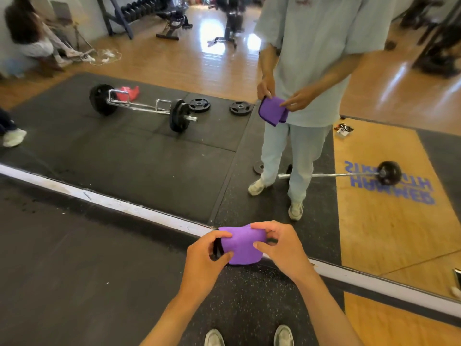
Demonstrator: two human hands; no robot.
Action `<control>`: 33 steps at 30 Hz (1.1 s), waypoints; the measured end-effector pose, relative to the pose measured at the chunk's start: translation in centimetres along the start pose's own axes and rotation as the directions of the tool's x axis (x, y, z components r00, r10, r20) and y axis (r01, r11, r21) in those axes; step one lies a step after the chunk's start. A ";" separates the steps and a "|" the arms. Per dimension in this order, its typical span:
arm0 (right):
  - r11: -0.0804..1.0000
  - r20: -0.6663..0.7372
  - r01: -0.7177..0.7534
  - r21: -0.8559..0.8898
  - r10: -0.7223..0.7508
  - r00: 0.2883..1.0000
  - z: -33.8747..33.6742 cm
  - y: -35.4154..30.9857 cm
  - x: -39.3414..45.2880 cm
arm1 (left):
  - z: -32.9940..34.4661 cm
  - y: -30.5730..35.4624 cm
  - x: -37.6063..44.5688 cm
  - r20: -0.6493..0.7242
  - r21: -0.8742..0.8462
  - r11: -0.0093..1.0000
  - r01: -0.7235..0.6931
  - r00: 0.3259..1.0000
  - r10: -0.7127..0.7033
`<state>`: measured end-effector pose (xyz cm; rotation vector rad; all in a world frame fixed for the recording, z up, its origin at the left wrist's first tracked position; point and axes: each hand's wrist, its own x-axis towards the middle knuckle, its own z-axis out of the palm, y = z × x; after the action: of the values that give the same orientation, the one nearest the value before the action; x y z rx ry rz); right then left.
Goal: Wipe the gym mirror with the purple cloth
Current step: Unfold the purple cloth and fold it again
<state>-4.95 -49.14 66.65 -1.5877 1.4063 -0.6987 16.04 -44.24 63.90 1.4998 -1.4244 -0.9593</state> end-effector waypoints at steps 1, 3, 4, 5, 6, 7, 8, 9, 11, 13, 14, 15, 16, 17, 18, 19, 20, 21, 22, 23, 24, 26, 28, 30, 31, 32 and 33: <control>0.999 -0.014 0.006 -0.043 -0.006 1.000 0.6 -0.1 0.1 | -0.4 -0.8 -0.1 -0.018 0.082 0.994 -0.073 0.997 0.075; 0.989 -0.021 0.029 -0.143 -0.033 0.999 1.6 -0.2 0.3 | -0.9 -2.1 -0.1 -0.034 0.198 0.965 -0.170 0.983 0.181; 0.981 -0.027 0.045 -0.190 -0.051 0.998 2.1 -0.1 0.3 | -1.1 -2.4 0.0 -0.036 0.246 0.952 -0.181 0.980 0.196; 0.972 -0.037 0.049 -0.228 -0.059 0.998 2.5 0.1 0.3 | -1.3 -2.6 0.3 -0.037 0.288 0.941 -0.179 0.980 0.197; 0.965 -0.055 0.043 -0.257 -0.060 0.997 2.8 0.3 0.2 | -1.4 -2.8 0.6 -0.033 0.316 0.932 -0.176 0.980 0.196; 0.963 -0.074 0.035 -0.268 -0.057 0.996 3.1 0.7 0.1 | -1.5 -2.9 1.0 -0.020 0.325 0.929 -0.178 0.981 0.195; 0.964 -0.089 0.027 -0.264 -0.052 0.995 3.1 1.0 0.0 | -1.6 -2.8 1.4 0.009 0.312 0.932 -0.183 0.982 0.190; 0.970 -0.096 0.021 -0.241 -0.045 0.994 3.1 1.3 0.0 | -1.7 -2.5 1.7 0.055 0.281 0.941 -0.190 0.982 0.182; 0.982 -0.072 0.029 -0.185 -0.043 0.996 2.9 1.7 0.0 | -1.6 -2.0 2.4 0.185 0.220 0.954 -0.204 0.969 0.164; 0.987 0.000 0.034 -0.159 -0.035 0.999 2.7 2.1 0.1 | -1.4 -1.8 2.9 0.310 0.226 0.952 -0.206 0.942 0.130; 0.988 0.041 0.022 -0.156 -0.016 0.999 2.7 2.2 0.2 | -1.3 -1.8 3.2 0.342 0.244 0.945 -0.218 0.931 0.127; 0.988 0.075 0.007 -0.151 0.005 0.997 2.7 2.5 0.6 | -1.2 -1.9 3.6 0.354 0.257 0.938 -0.235 0.925 0.135; 0.990 0.102 0.001 -0.142 0.014 0.995 2.7 2.9 0.9 | -1.1 -2.0 3.9 0.355 0.259 0.934 -0.247 0.923 0.146; 0.991 0.116 0.006 -0.134 0.010 0.993 2.8 3.3 1.5 | -1.1 -2.0 4.3 0.344 0.250 0.936 -0.249 0.926 0.154; 0.992 0.118 0.017 -0.129 -0.002 0.993 2.9 3.7 2.1 | -1.0 -2.0 4.6 0.324 0.239 0.942 -0.236 0.934 0.151; 0.992 0.111 0.020 -0.122 -0.006 0.994 3.0 4.2 2.7 | -1.0 -2.1 5.0 0.295 0.222 0.953 -0.208 0.946 0.138; 0.994 0.100 0.013 -0.105 -0.002 0.995 3.1 4.8 3.3 | -0.9 -2.2 5.3 0.262 0.219 0.960 -0.177 0.958 0.117; 0.996 0.087 0.000 -0.084 0.008 0.996 3.2 5.3 3.9 | -0.8 -2.6 5.8 0.233 0.236 0.960 -0.152 0.968 0.096; 0.998 0.073 -0.013 -0.062 0.017 0.997 3.5 5.7 4.5 | -0.8 -3.0 6.2 0.217 0.271 0.952 -0.142 0.973 0.083; 0.999 0.053 -0.021 -0.042 0.024 0.998 3.7 6.0 5.0 | -0.6 -3.3 6.6 0.219 0.321 0.935 -0.149 0.973 0.080; 0.999 0.028 -0.025 -0.020 0.026 0.999 3.9 6.2 5.5 | -0.6 -3.8 6.9 0.229 0.375 0.910 -0.174 0.969 0.091; 0.999 -0.020 -0.034 0.012 0.034 0.999 4.4 6.4 6.2 | -0.4 -4.7 7.8 0.272 0.418 0.884 -0.207 0.957 0.095; 0.998 -0.072 -0.042 0.048 0.045 0.996 5.0 6.6 6.0 | -0.2 -5.3 8.6 0.335 0.392 0.889 -0.237 0.937 0.103; 0.996 -0.167 -0.060 0.066 0.070 0.983 5.5 7.3 5.0 | 0.3 -6.1 9.6 0.389 0.369 0.870 -0.328 0.904 0.175; 0.994 -0.224 -0.086 0.062 0.098 0.970 5.9 7.8 4.3 | 0.8 -6.6 10.2 0.412 0.364 0.847 -0.389 0.882 0.228; 0.991 -0.280 -0.121 0.059 0.133 0.951 6.4 8.4 3.5 | 1.2 -7.1 10.7 0.435 0.360 0.818 -0.449 0.856 0.279; 0.985 -0.340 -0.162 0.055 0.171 0.925 7.1 9.0 2.5 | 1.8 -7.6 11.1 0.464 0.345 0.788 -0.509 0.823 0.328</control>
<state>-2.64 -49.61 55.14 -1.3479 1.7557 -0.9200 17.83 -55.40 56.38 1.2382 -2.2931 -0.6688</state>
